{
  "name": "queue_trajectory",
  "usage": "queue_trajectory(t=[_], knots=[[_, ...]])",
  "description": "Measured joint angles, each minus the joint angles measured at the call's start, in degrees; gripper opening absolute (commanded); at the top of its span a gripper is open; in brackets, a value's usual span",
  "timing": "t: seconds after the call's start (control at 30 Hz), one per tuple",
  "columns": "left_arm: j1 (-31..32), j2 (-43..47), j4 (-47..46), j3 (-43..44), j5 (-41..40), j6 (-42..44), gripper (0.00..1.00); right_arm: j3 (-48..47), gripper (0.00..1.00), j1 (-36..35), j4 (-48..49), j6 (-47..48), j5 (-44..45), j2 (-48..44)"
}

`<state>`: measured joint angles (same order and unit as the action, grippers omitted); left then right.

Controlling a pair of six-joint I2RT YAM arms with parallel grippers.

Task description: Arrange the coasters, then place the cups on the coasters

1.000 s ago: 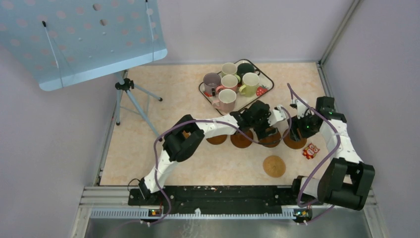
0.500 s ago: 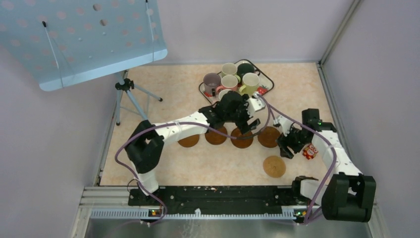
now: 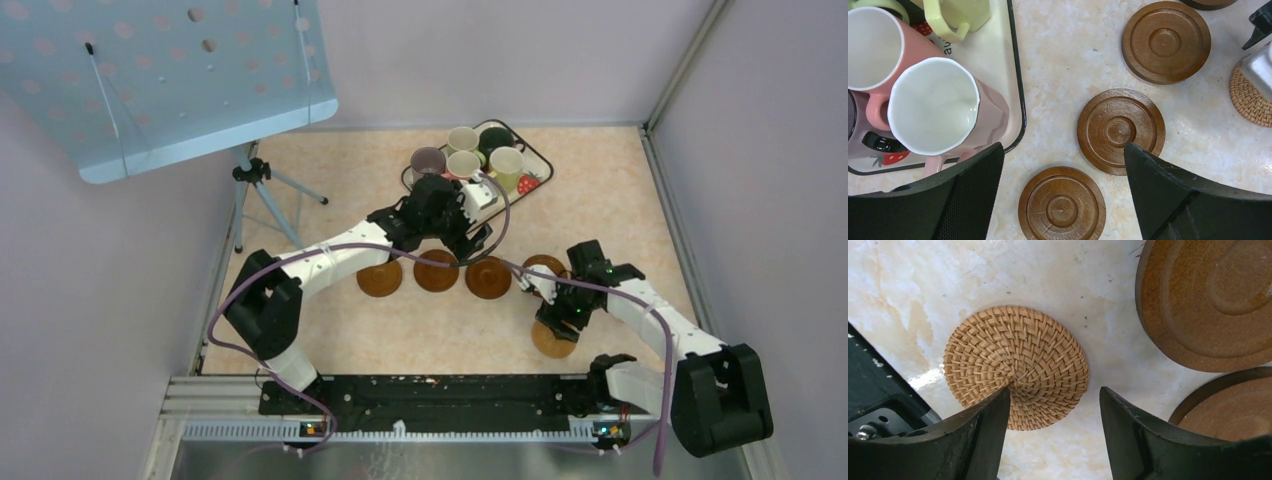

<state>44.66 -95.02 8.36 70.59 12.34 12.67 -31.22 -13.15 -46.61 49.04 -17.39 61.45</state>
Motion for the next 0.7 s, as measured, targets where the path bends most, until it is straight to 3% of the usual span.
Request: queue_trajectory(t=[0.43, 0.7], knots=[[-2.7, 0.2, 0.5, -0.6, -0.2, -0.6, 0.95, -0.1, 0.5, -1.5, 0.5, -1.7, 2.6, 2.5], [-3.3, 0.2, 0.5, -0.6, 0.2, -0.3, 0.95, -0.1, 0.46, 10.6, -3.0, 7.3, 6.1, 1.0]])
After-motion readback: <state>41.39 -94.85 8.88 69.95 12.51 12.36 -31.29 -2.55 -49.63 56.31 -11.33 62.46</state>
